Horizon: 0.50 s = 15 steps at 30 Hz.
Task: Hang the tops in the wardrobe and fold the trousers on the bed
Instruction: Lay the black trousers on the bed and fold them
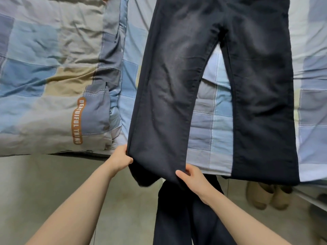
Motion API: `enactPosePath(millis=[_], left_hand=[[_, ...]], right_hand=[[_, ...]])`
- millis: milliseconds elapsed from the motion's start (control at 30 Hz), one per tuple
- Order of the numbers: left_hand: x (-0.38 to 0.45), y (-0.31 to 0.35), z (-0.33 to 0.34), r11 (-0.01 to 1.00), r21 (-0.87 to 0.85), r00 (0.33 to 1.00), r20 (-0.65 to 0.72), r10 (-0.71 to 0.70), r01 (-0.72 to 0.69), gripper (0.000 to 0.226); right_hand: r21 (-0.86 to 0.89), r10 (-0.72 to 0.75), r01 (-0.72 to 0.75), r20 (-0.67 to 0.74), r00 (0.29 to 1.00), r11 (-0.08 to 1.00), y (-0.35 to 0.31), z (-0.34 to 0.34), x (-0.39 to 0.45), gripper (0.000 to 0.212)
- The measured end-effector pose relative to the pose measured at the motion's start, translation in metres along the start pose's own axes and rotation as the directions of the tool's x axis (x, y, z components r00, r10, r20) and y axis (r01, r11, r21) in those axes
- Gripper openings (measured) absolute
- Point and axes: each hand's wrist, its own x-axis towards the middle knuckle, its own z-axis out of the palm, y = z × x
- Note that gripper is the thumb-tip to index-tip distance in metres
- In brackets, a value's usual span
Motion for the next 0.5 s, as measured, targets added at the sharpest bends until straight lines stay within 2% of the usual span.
enactPosePath(millis=[67, 100, 167, 233, 300, 367, 400, 433, 500], left_hand=[[0.001, -0.005, -0.006, 0.991, -0.13, 0.997, 0.082, -0.002, 0.013, 0.032], [0.001, -0.008, -0.007, 0.985, -0.17, 0.992, 0.125, -0.016, 0.038, 0.036], [0.002, -0.008, -0.005, 0.993, -0.104, 0.992, 0.117, -0.051, 0.063, 0.03], [0.004, -0.012, 0.002, 0.987, 0.147, 0.997, -0.063, -0.051, 0.059, 0.029], [-0.003, -0.012, 0.017, 0.918, 0.377, 0.957, -0.291, -0.011, 0.125, 0.028], [-0.014, -0.01, 0.037, 0.825, 0.528, 0.888, -0.455, 0.073, 0.203, 0.046], [-0.02, -0.008, 0.049, 0.733, 0.651, 0.859, -0.475, 0.191, 0.198, 0.06], [-0.021, -0.005, 0.063, 0.629, 0.767, 0.852, -0.408, 0.329, 0.124, 0.072], [-0.02, 0.005, 0.086, 0.43, 0.893, 0.818, -0.147, 0.557, -0.132, 0.079]], right_hand=[[0.127, 0.001, -0.005, 0.031, 1.0, 0.992, 0.0, -0.002, -0.004, 0.022], [0.131, -0.01, 0.009, 0.011, 1.0, 0.991, 0.003, -0.004, -0.007, 0.019], [-0.09, -0.041, 0.031, -0.111, 0.993, 0.995, 0.015, -0.008, -0.009, 0.01], [-0.351, -0.036, -0.022, -0.157, 0.987, 0.936, 0.029, -0.014, -0.009, 0.006], [-0.484, 0.029, -0.087, -0.127, 0.991, 0.871, 0.039, -0.023, -0.007, 0.018], [-0.586, 0.04, -0.126, -0.158, 0.987, 0.8, 0.039, -0.039, -0.004, 0.028], [-0.598, 0.021, -0.134, -0.192, 0.981, 0.79, 0.035, -0.048, -0.003, 0.029], [-0.592, -0.004, -0.139, -0.234, 0.972, 0.794, 0.029, -0.061, -0.003, 0.029], [-0.587, -0.076, -0.131, -0.314, 0.946, 0.799, 0.013, -0.089, -0.002, 0.027]])
